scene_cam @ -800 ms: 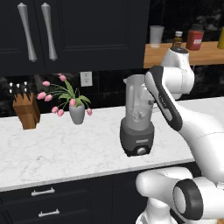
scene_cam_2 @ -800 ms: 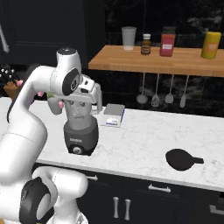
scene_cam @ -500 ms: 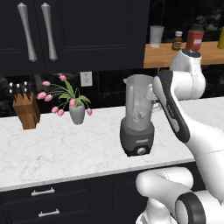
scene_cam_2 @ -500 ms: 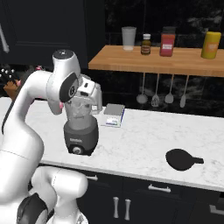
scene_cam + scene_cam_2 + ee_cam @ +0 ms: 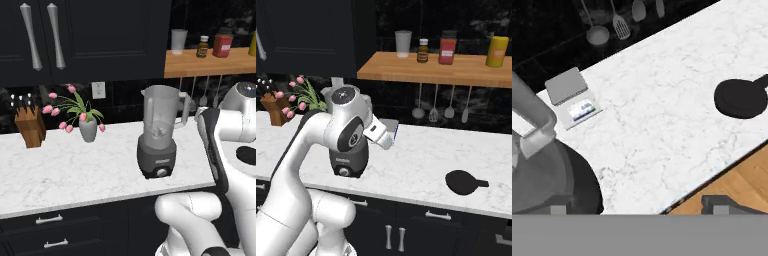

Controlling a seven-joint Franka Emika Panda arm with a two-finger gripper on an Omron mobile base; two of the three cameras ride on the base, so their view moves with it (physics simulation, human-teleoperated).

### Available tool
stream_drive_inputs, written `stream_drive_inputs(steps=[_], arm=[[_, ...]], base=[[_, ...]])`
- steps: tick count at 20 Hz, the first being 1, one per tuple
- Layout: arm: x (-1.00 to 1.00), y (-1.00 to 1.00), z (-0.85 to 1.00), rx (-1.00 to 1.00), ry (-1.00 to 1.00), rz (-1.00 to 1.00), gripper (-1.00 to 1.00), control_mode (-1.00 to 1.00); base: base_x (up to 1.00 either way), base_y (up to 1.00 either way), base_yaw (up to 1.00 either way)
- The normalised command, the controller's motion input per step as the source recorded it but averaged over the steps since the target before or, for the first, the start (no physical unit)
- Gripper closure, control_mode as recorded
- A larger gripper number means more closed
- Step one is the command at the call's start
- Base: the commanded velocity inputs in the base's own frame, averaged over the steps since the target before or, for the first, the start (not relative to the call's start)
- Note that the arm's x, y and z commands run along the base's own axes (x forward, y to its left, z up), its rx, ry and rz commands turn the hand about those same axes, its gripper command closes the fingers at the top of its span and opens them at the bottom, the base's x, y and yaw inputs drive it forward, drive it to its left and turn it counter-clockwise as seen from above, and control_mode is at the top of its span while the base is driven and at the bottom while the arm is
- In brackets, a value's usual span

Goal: Close the lid blender by securely placing the lid on top.

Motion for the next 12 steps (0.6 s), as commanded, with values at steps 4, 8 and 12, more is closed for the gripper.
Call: stream_drive_inputs(steps=[4, 8, 12], arm=[[0.0, -1.0, -0.32, 0.21, 0.05, -0.6, -1.0, -1.0], [0.01, -1.0, -0.38, 0.21, 0.09, -0.46, -1.0, -1.0], [0.0, -0.92, -0.33, 0.2, 0.06, -0.31, -1.0, -1.0]], base=[[0.0, 0.0, 0.0], [0.0, 0.0, 0.0], [0.0, 0.0, 0.0]])
